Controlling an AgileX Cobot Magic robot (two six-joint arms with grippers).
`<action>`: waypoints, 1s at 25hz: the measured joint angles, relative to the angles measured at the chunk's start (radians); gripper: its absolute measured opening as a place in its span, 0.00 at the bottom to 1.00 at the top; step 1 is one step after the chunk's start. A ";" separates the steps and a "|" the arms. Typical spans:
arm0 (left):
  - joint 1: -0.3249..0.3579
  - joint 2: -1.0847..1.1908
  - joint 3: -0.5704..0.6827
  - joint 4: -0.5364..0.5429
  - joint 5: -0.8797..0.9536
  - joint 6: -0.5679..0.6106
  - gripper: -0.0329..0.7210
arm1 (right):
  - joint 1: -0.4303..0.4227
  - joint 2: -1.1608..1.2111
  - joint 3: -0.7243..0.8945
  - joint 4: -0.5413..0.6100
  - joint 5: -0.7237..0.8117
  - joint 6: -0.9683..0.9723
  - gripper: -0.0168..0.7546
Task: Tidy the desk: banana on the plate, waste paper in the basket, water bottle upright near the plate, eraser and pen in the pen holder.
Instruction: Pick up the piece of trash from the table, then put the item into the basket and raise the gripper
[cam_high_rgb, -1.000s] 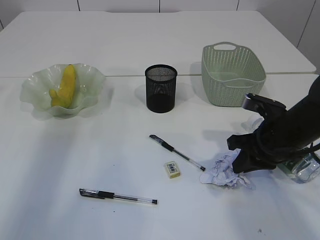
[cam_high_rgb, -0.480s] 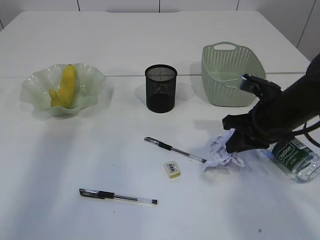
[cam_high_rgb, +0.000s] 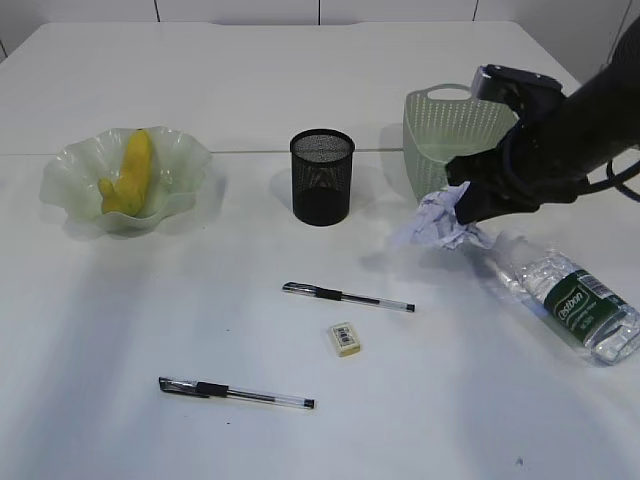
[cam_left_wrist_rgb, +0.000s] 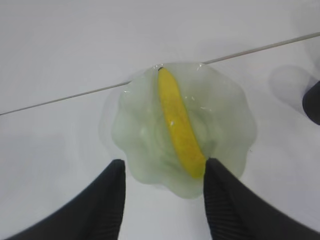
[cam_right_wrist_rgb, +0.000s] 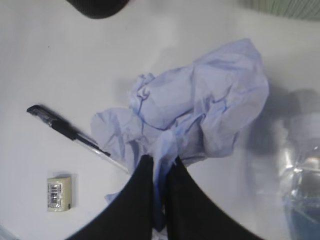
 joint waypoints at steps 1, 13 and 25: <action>0.000 0.000 0.000 0.000 0.002 0.000 0.51 | 0.000 0.000 -0.018 -0.024 0.000 0.008 0.04; 0.000 0.000 0.000 -0.017 0.069 0.000 0.49 | -0.004 0.018 -0.323 -0.232 -0.133 0.021 0.04; 0.000 0.000 0.000 -0.067 0.097 -0.002 0.45 | -0.061 0.167 -0.420 -0.246 -0.252 0.035 0.04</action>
